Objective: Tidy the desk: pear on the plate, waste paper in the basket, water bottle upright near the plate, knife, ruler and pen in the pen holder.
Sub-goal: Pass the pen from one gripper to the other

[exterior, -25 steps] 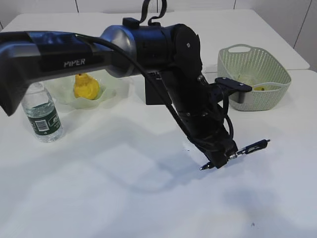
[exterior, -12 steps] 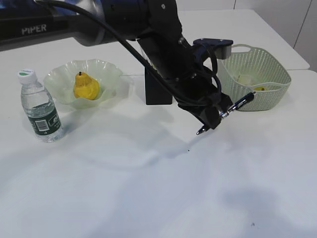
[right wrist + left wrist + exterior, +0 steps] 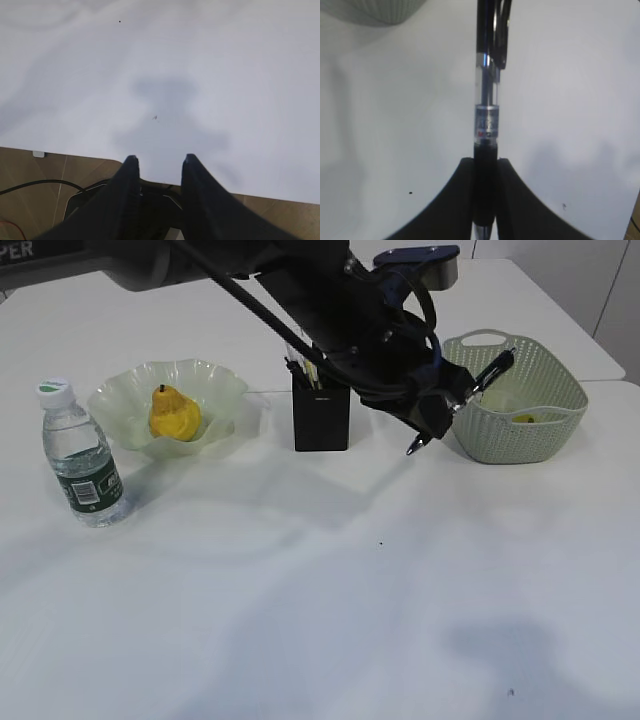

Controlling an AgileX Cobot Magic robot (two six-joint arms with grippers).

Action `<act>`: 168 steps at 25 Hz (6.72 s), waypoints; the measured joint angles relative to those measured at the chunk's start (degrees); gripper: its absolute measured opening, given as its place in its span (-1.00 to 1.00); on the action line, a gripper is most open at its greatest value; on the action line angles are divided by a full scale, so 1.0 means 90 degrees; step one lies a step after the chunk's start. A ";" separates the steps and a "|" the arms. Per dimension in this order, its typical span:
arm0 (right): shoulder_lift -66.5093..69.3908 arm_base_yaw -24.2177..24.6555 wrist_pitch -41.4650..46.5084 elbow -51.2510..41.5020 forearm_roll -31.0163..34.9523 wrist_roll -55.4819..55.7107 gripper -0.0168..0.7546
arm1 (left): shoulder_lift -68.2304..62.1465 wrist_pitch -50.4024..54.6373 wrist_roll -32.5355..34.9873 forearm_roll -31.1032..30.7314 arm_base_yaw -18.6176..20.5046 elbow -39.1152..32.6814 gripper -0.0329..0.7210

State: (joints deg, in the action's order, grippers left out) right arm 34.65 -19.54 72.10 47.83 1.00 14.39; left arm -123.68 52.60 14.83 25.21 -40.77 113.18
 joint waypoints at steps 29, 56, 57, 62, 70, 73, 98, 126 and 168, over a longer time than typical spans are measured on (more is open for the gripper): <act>0.0000 0.0000 -0.0117 0.0016 0.0005 -0.0134 -0.32 | 0.0070 -0.4809 0.0430 0.0054 -0.0213 -0.1178 -0.75; 0.0000 0.0000 -0.0552 0.0016 0.0015 -0.0303 -0.32 | 0.0990 -0.7634 0.0443 0.0518 -0.0686 -0.3970 -0.75; 0.0000 0.0000 -0.0596 0.0016 0.0015 -0.0331 -0.32 | 0.1053 -0.7638 0.0443 0.0527 -0.0686 -0.4089 -0.75; 0.0098 0.0000 -0.0861 0.0016 0.0015 -0.0494 -0.32 | 0.1488 -0.7638 0.0377 0.0542 -0.0696 -0.4657 -0.75; 0.0561 0.0000 -0.1384 0.0016 0.0015 -0.0937 -0.32 | 0.2340 -0.7649 0.0253 0.0542 -0.0881 -0.5327 -0.75; 0.0780 0.0000 -0.1684 0.0016 0.0015 -0.1076 -0.32 | 0.2634 -0.7636 0.0238 0.0542 -0.0971 -0.5506 -0.75; 0.2697 0.0000 -0.3921 0.0045 0.1289 -0.2367 -0.32 | 0.4829 -0.6886 0.0209 0.0732 -0.1006 -0.6980 -0.75; 0.3484 0.0000 -0.4902 0.0230 0.6621 -0.6741 -0.32 | 0.4853 -0.5942 0.0209 0.0429 -0.0642 -0.6994 -0.75; 0.4548 0.0000 -0.4434 0.0240 1.1286 -0.9035 0.14 | 0.4862 -0.5622 0.0209 0.0507 -0.0469 -0.6994 -0.75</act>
State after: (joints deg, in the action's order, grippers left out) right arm 75.59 -19.54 32.19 49.99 102.58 -66.92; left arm -79.93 2.00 16.71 29.77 -44.99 50.24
